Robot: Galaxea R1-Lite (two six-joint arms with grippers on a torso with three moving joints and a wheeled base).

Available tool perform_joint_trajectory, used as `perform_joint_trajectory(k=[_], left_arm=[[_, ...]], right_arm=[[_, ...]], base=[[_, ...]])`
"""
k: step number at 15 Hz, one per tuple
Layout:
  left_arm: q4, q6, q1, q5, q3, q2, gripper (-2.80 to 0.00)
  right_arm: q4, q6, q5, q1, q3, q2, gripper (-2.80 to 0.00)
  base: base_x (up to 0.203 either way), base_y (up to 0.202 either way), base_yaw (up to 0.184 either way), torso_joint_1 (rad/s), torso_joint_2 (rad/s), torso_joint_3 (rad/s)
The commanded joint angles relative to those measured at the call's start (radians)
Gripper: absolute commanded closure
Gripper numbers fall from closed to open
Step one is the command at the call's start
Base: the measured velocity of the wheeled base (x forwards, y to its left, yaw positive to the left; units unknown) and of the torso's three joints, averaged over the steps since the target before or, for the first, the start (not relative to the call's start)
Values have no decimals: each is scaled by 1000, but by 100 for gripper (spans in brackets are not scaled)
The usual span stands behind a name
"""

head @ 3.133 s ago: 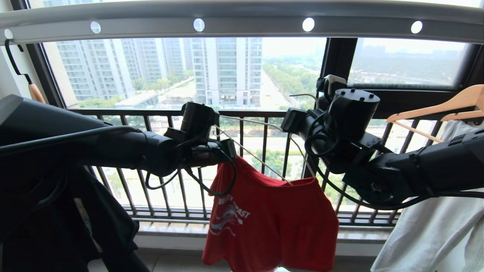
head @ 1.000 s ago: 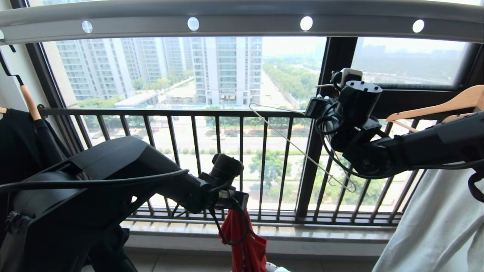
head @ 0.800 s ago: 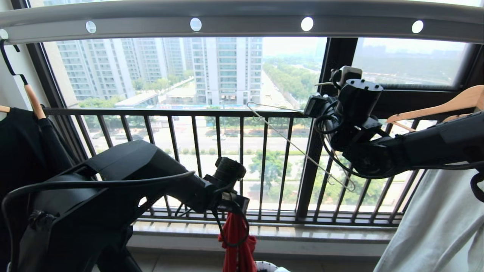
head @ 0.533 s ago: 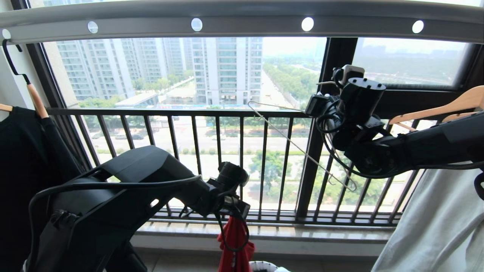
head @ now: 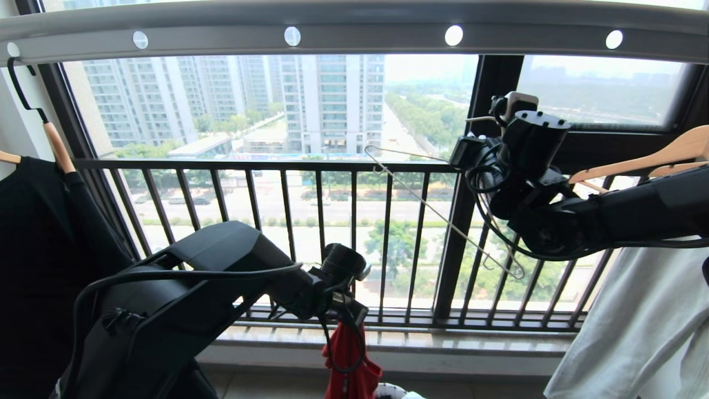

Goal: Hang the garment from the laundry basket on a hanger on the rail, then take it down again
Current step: Put clothes in the basket

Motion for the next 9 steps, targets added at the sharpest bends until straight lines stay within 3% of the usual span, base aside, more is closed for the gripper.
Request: perform_joint_trajectory(k=[1, 6, 9], left_arm=[[2, 2, 0, 1, 2, 12, -280], [112, 1, -10, 5, 34, -37, -280], [118, -19, -9, 10, 175, -177, -280]], right_arm=[[-6, 1, -2, -1, -1, -10, 0], [-6, 1, -2, -1, 7, -7, 0], [-6, 1, -2, 0, 7, 8, 0]], base=[[0, 0, 0, 0, 0, 0], [0, 0, 0, 0, 0, 0], [0, 0, 0, 0, 0, 0]])
